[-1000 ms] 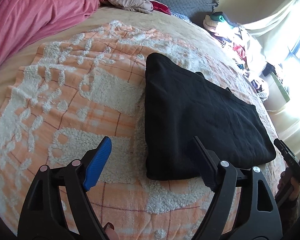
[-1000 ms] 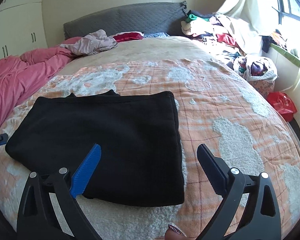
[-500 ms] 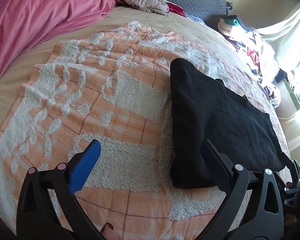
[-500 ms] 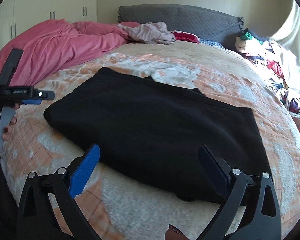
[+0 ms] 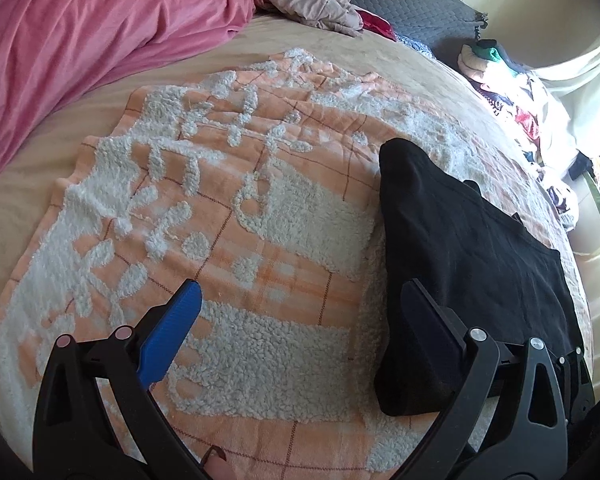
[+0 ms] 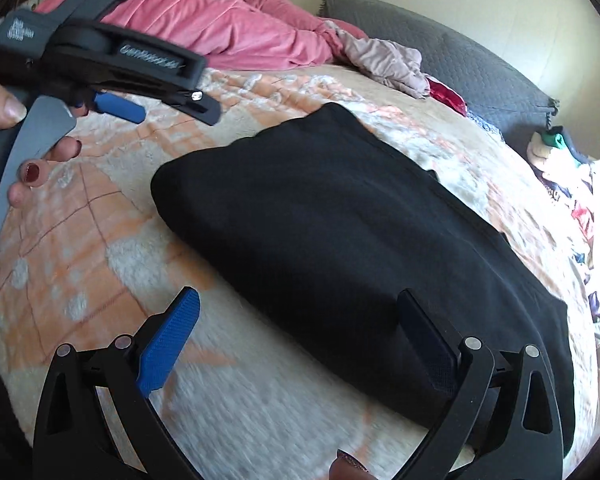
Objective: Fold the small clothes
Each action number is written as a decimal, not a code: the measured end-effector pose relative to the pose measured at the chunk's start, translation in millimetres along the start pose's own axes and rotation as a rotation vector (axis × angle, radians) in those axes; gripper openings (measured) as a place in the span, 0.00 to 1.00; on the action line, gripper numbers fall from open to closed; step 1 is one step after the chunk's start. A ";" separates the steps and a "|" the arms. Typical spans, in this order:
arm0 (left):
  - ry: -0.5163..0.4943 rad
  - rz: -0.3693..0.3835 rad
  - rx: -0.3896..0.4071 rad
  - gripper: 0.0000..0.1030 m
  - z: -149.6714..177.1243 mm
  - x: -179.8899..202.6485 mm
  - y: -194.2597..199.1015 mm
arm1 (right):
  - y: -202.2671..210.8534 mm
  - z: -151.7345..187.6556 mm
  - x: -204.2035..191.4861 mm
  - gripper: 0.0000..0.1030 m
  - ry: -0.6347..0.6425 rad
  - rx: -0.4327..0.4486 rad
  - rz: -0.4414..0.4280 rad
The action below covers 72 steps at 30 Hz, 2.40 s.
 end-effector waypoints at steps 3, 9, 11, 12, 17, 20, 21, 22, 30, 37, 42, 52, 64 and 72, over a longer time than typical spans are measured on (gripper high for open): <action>0.004 -0.025 0.010 0.91 -6.5 -2.8 -3.9 | -11.1 -11.3 -7.8 0.95 0.030 -0.008 0.055; 0.025 -0.030 0.006 0.91 -18.4 -6.0 -10.1 | -28.3 -33.0 -12.3 0.95 0.049 -0.017 0.123; 0.033 -0.029 0.003 0.91 -23.2 -6.4 -12.9 | -31.6 -38.7 -12.8 0.95 0.063 -0.013 0.145; 0.038 -0.029 0.004 0.91 -24.7 -6.1 -13.8 | -32.8 -41.8 -13.5 0.94 0.074 -0.007 0.159; 0.035 -0.014 0.001 0.91 -36.9 3.2 -20.2 | -29.9 -48.7 -9.9 0.67 0.086 0.048 0.194; 0.012 0.026 -0.015 0.91 -41.8 13.4 -23.6 | -21.5 -48.3 -8.7 0.34 0.089 0.083 0.168; 0.005 0.040 -0.026 0.91 -41.8 17.0 -25.5 | -18.9 -47.6 -7.0 0.30 0.081 0.092 0.157; -0.001 0.052 -0.036 0.91 -42.0 20.5 -26.8 | -15.8 -47.0 -4.4 0.25 0.070 0.101 0.152; 0.001 0.248 -0.121 0.91 -46.3 57.3 -34.4 | 7.4 -34.2 3.6 0.14 0.066 0.159 0.152; -0.020 0.358 -0.183 0.88 -41.4 107.0 -37.5 | 35.7 -22.0 26.6 0.10 0.002 0.228 0.160; -0.101 0.364 -0.159 0.37 -34.4 155.0 -23.3 | 62.1 -2.4 50.0 0.08 -0.080 0.276 0.167; -0.300 0.290 -0.116 0.27 -22.0 257.5 3.0 | 99.9 44.8 113.8 0.07 -0.269 0.292 0.165; -0.391 0.228 -0.168 0.27 0.1 334.5 -21.9 | 100.9 111.4 173.2 0.07 -0.571 0.282 0.010; -0.397 0.234 -0.213 0.27 9.8 367.8 -45.9 | 90.6 138.5 202.9 0.07 -0.720 0.218 -0.087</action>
Point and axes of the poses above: each gripper's, at about its wrist camera, not at the fingertips, and y roughly against the way its jaws point, x to its right, z to its underside, the point moved 7 cm from there along -y, roughly the way its jaws point, and after that the axes turned 14 degrees about -x, right-handed, at the moved point
